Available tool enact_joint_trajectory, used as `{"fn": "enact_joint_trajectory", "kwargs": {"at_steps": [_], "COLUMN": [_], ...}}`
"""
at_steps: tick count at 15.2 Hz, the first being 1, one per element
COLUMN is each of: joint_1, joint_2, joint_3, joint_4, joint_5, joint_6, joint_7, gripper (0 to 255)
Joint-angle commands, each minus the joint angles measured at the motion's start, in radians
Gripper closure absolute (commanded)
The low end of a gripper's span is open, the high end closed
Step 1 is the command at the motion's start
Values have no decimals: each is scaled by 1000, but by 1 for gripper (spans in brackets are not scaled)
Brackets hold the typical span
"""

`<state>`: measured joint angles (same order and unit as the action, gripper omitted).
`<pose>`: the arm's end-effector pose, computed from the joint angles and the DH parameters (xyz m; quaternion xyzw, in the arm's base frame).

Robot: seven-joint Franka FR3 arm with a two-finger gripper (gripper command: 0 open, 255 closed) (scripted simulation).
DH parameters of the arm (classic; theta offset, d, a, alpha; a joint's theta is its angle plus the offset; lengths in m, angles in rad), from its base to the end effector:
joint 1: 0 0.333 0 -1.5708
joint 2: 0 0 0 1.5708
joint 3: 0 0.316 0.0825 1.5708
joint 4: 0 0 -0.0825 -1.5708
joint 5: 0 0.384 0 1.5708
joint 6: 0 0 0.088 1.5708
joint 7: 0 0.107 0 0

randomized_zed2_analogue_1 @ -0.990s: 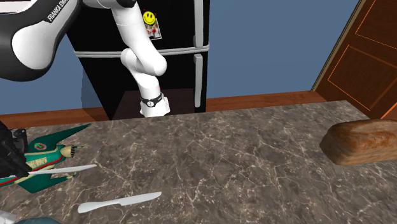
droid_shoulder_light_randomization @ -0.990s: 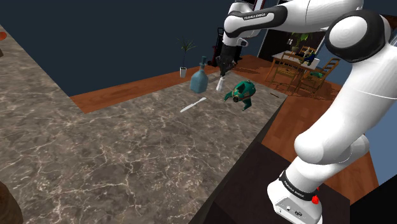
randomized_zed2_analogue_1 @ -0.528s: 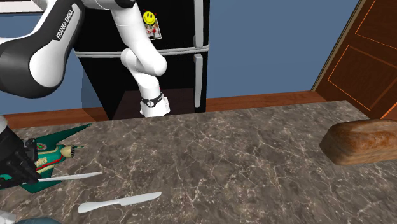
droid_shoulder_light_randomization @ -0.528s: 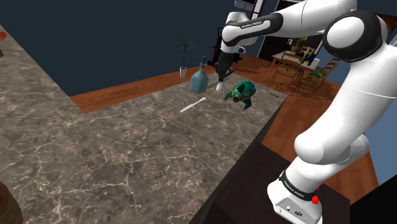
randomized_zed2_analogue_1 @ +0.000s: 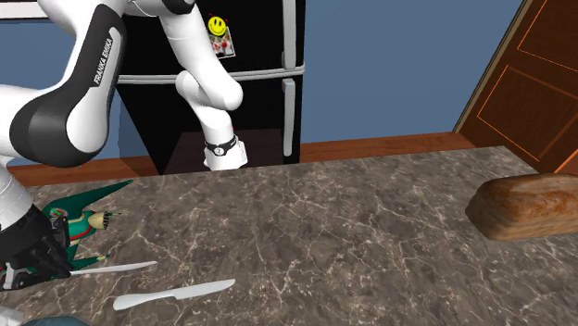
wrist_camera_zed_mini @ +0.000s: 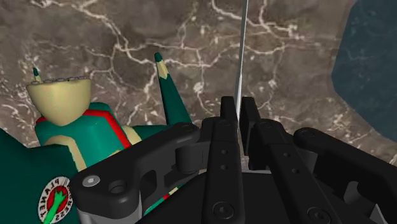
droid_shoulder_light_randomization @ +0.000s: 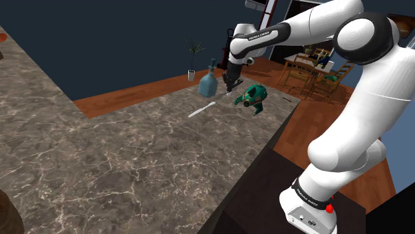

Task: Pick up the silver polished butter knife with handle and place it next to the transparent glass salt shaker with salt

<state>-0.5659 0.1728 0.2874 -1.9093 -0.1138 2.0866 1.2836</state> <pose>0.5726 -0.1761 0.4116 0.7277 -0.6854 0.0177 0.0191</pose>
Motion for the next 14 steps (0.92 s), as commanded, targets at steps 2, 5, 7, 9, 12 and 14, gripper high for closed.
{"fn": "enact_joint_trajectory", "kwargs": {"at_steps": [2,5,7,9,12,14], "joint_1": [1,2,3,3,3,3], "joint_2": [16,33,45,45,45,45], "joint_3": [-2,-3,-5,-5,-5,-5], "joint_4": [-24,-43,-55,-55,-55,-55], "joint_5": [-7,-15,-21,-21,-21,-21], "joint_6": [39,75,97,97,97,97], "joint_7": [6,13,17,17,17,17], "gripper": [255,255,255,255,255,255]}}
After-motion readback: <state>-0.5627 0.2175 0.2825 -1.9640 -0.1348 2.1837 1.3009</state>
